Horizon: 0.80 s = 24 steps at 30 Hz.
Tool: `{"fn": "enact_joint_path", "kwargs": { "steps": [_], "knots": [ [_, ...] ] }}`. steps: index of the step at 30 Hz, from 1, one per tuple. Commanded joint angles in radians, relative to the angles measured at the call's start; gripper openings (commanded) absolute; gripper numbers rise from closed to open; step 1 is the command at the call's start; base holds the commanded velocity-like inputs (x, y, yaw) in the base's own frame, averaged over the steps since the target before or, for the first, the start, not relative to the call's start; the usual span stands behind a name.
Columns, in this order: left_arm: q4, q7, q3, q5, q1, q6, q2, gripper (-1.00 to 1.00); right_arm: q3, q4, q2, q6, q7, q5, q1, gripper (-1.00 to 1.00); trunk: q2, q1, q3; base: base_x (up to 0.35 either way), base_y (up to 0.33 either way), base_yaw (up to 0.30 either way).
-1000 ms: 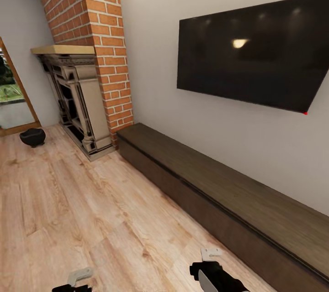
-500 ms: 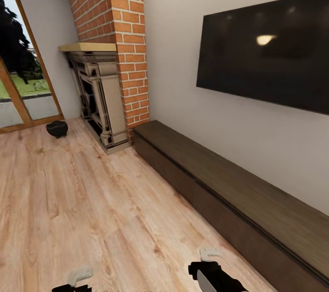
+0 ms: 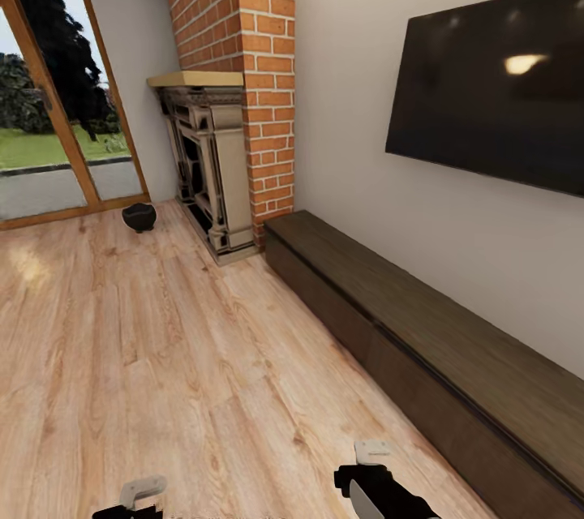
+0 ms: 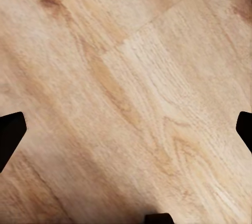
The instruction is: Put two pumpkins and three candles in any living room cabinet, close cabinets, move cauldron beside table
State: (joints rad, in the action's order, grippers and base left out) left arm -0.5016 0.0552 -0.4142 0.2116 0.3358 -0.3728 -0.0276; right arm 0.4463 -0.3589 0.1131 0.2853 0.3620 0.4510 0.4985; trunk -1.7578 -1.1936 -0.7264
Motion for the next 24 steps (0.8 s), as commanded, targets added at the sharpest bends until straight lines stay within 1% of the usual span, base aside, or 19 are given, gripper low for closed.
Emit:
{"fn": "enact_joint_path", "kwargs": {
  "steps": [1, 3, 6, 10, 13, 24],
  "knots": [
    [0.000, 0.000, 0.000, 0.000, 0.000, 0.000, 0.000, 1.00, 0.000, 0.000, 0.000, 0.000, 0.000, 0.000, 0.000, 1.00, 0.000, 0.000, -0.001, 0.000, 0.000, 0.243],
    [0.000, 0.000, 0.000, 0.000, 0.000, 0.000, 0.000, 1.00, 0.002, 0.000, 0.000, 0.000, 0.000, 0.000, 0.000, 1.00, 0.000, 0.000, -0.003, 0.000, 0.000, 0.243],
    [0.000, 0.000, 0.001, 0.000, -0.001, 0.008, 0.000, 1.00, 0.017, 0.000, 0.000, 0.000, 0.000, 0.000, 0.000, 1.00, 0.000, 0.000, -0.006, 0.000, 0.000, 0.243],
    [0.000, -0.001, 0.002, 0.002, -0.001, 0.049, 0.001, 1.00, 0.023, 0.000, 0.000, 0.000, 0.000, 0.000, 0.000, 1.00, 0.000, 0.000, -0.010, 0.000, 0.000, 0.243],
    [0.000, -0.001, 0.003, 0.003, -0.001, 0.064, 0.001, 1.00, 0.025, 0.000, 0.000, 0.000, 0.000, 0.000, 0.000, 1.00, 0.000, 0.000, -0.012, 0.000, 0.000, 0.243],
    [0.000, -0.004, 0.003, 0.003, -0.001, 0.068, 0.002, 1.00, 0.026, 0.000, 0.000, -0.001, 0.000, 0.000, 0.000, 1.00, 0.000, 0.000, -0.023, 0.000, 0.000, 0.243]
  ]
}}
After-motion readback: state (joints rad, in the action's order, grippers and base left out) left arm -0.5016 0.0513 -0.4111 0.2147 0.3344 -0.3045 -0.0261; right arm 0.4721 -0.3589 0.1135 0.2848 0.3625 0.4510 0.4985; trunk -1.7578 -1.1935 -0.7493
